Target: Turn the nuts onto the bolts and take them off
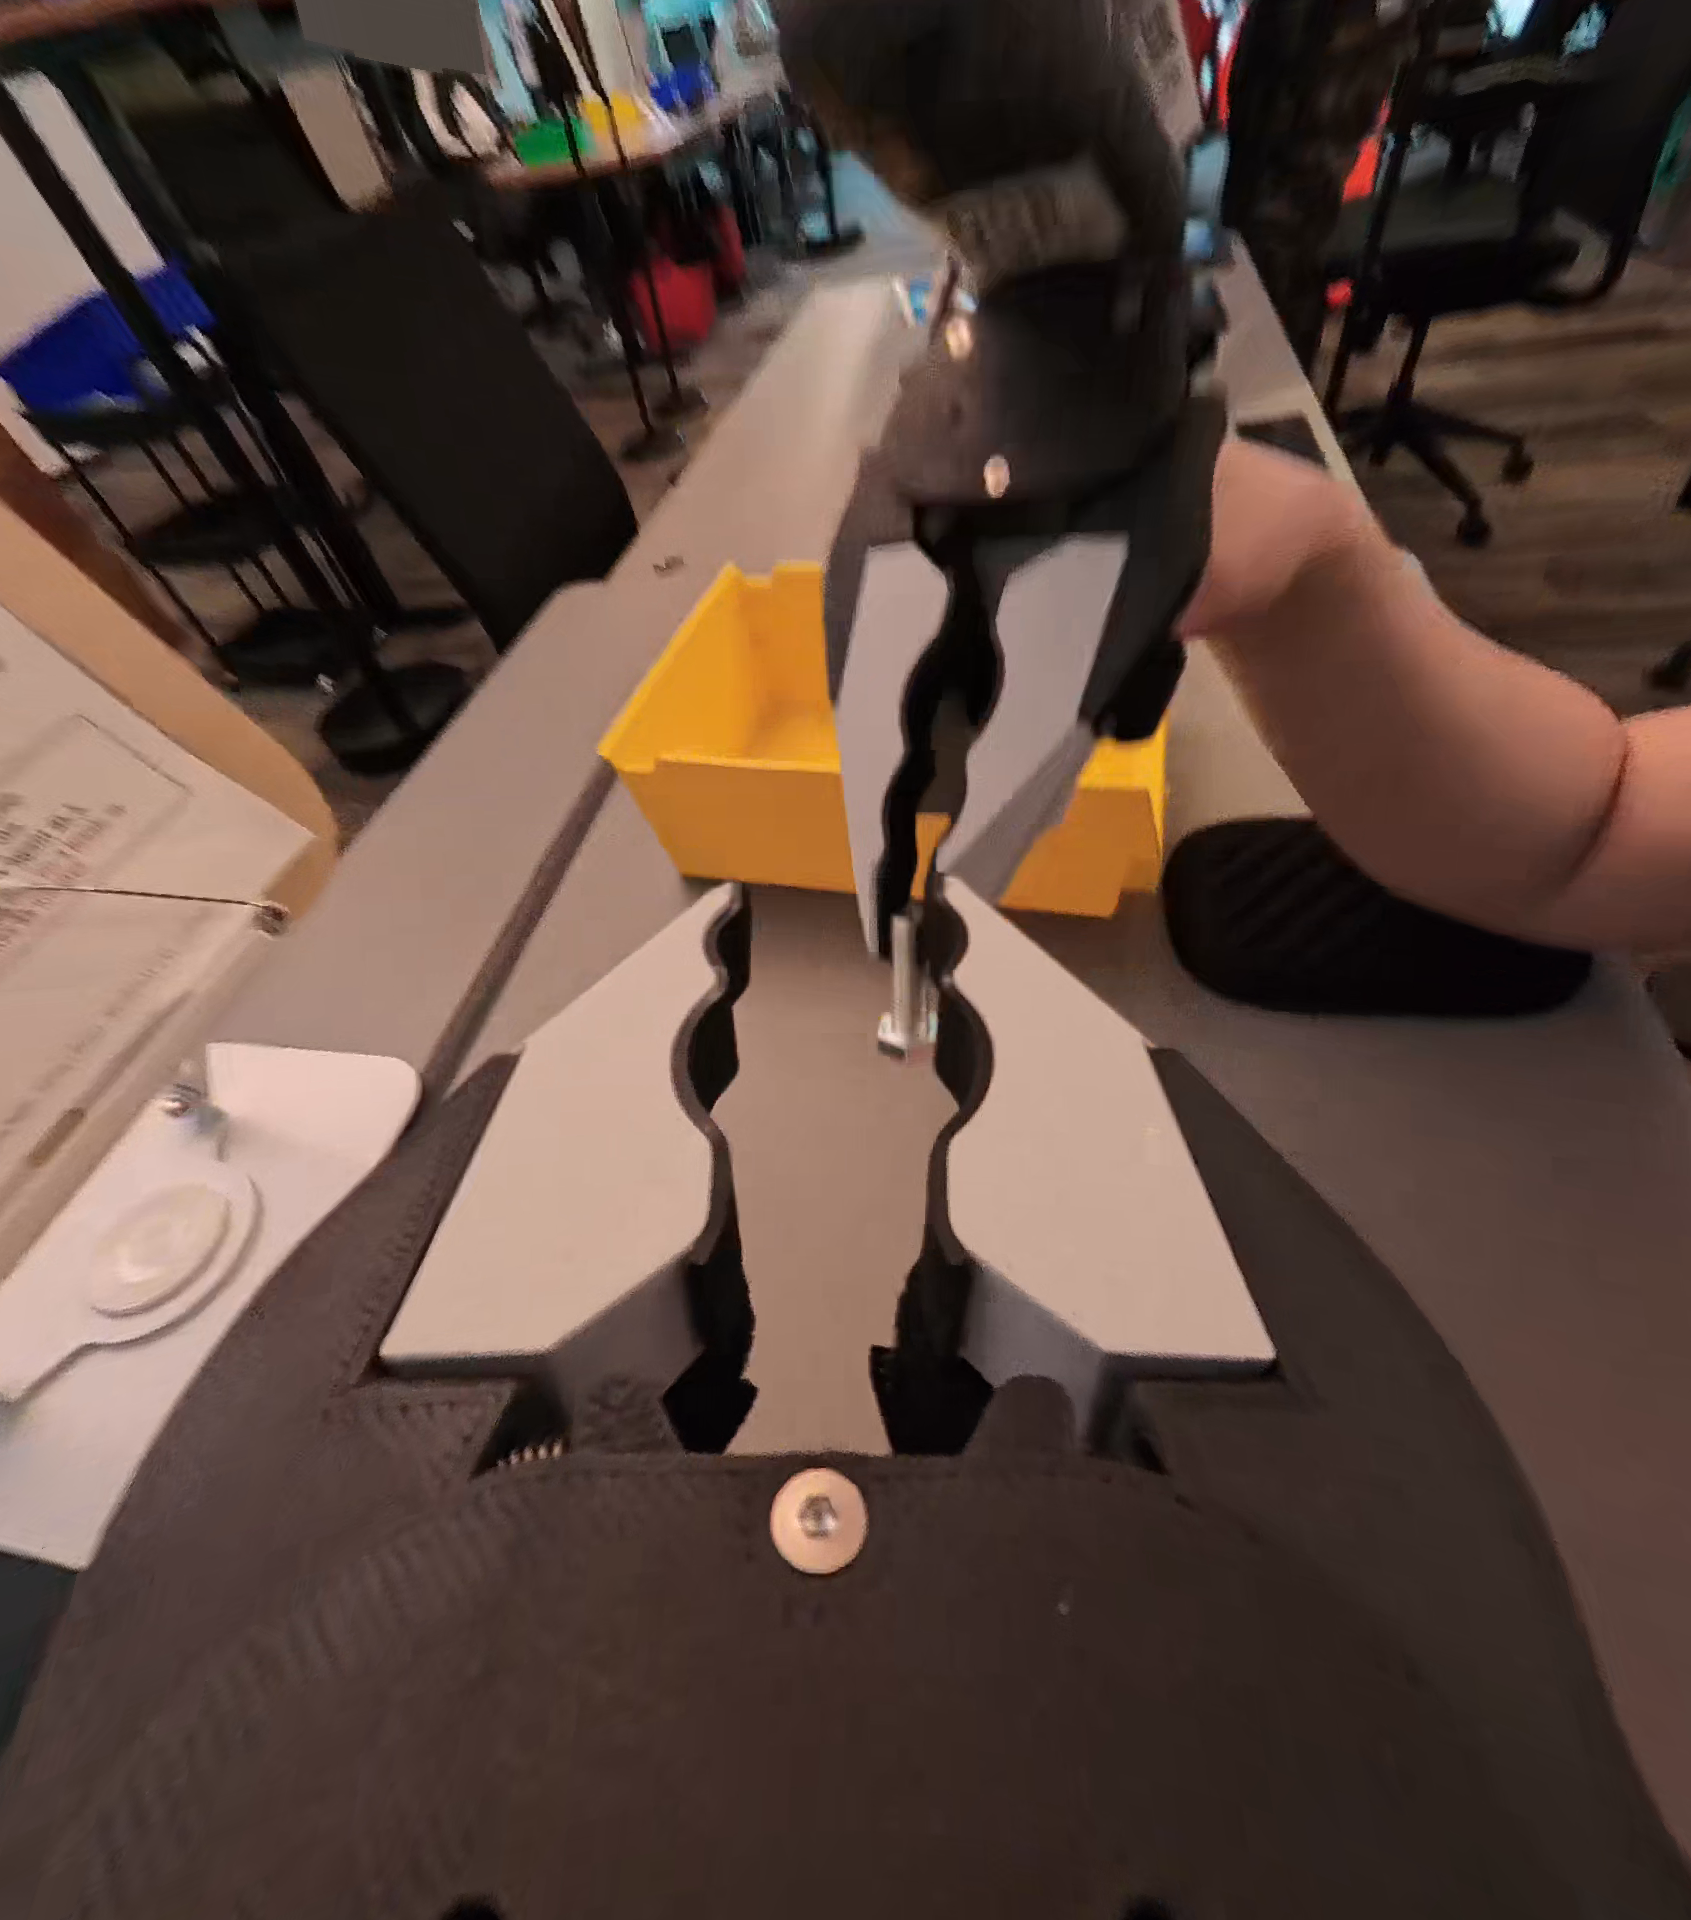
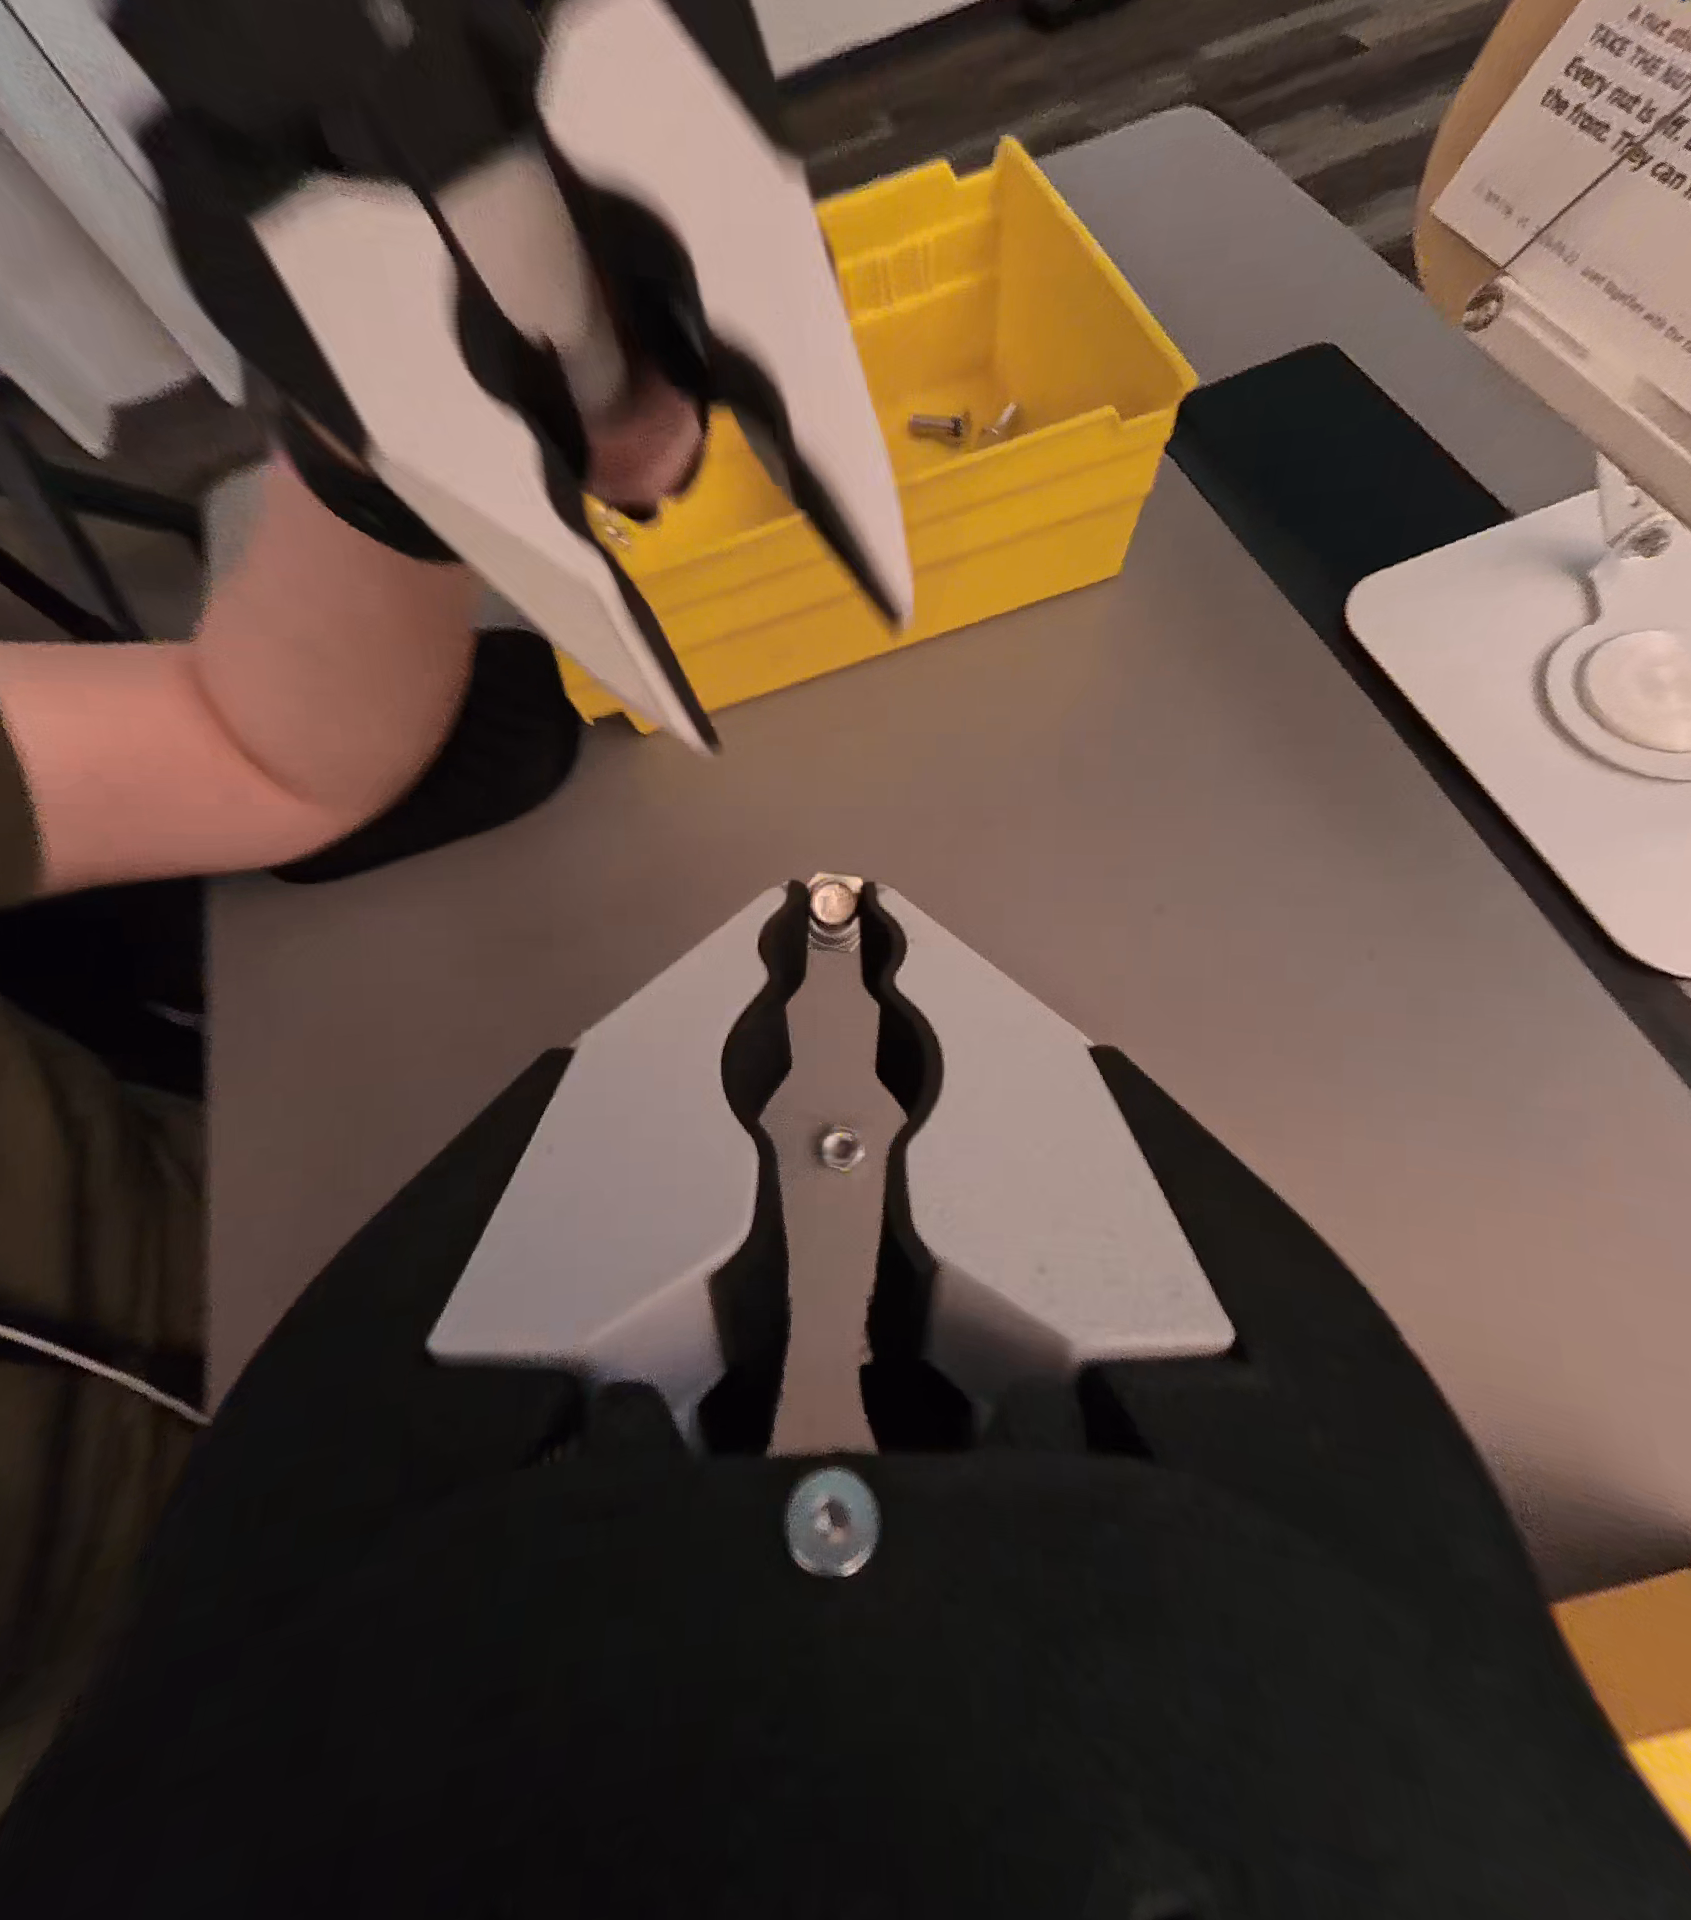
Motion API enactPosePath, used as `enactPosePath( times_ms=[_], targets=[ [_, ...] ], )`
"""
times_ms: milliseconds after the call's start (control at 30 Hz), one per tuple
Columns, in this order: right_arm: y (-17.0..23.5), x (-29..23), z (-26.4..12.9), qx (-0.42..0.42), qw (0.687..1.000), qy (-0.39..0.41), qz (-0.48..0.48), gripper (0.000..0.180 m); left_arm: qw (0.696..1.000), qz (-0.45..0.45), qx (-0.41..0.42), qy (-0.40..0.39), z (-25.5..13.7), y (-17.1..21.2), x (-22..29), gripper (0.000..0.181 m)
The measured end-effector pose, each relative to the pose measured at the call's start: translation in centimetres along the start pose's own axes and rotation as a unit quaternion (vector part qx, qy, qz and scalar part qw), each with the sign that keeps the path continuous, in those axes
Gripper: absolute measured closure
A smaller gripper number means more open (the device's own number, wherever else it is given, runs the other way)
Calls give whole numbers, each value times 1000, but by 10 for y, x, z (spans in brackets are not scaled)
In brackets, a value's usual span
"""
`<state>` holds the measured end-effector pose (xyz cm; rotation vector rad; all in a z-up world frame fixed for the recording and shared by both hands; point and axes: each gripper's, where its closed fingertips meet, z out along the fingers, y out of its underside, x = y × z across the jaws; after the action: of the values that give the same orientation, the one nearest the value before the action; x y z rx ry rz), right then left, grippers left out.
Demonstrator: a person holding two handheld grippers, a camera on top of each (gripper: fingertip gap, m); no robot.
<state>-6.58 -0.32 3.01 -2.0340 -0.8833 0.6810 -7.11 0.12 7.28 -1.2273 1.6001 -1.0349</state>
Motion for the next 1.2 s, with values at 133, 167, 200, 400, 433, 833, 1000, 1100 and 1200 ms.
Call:
enactPosePath(
  times_ms=[133,167,200,400,433,833,1000,1100,1200],
  targets=[
    [-3,-10,-13,15,999,-43,24,171,997,-13,-39,59,26,18,20,165],
    [-1,-8,-14,11,999,-38,25,171,997,-19,-33,71,27,18,23,171],
    [-1,-7,-14,9,999,-36,21,171,996,-27,-29,80,28,17,24,174],
    [-4,-10,-20,20,999,-38,15,171,989,-76,-29,124,27,19,30,158],
    [-5,-12,-21,22,999,-44,14,171,988,-83,-31,129,27,20,31,155],
    [-1,-15,-13,3,999,-47,7,172,983,-81,-77,148,37,35,40,173],
    [0,-18,-9,-3,998,-56,4,172,979,-84,-95,158,34,41,43,173],
    [-13,-17,-10,34,998,-42,-27,168,983,-72,-89,147,29,36,38,173],
    [-28,-20,-17,89,991,-18,-94,127,988,-46,-85,120,13,29,28,173]
  ],
)
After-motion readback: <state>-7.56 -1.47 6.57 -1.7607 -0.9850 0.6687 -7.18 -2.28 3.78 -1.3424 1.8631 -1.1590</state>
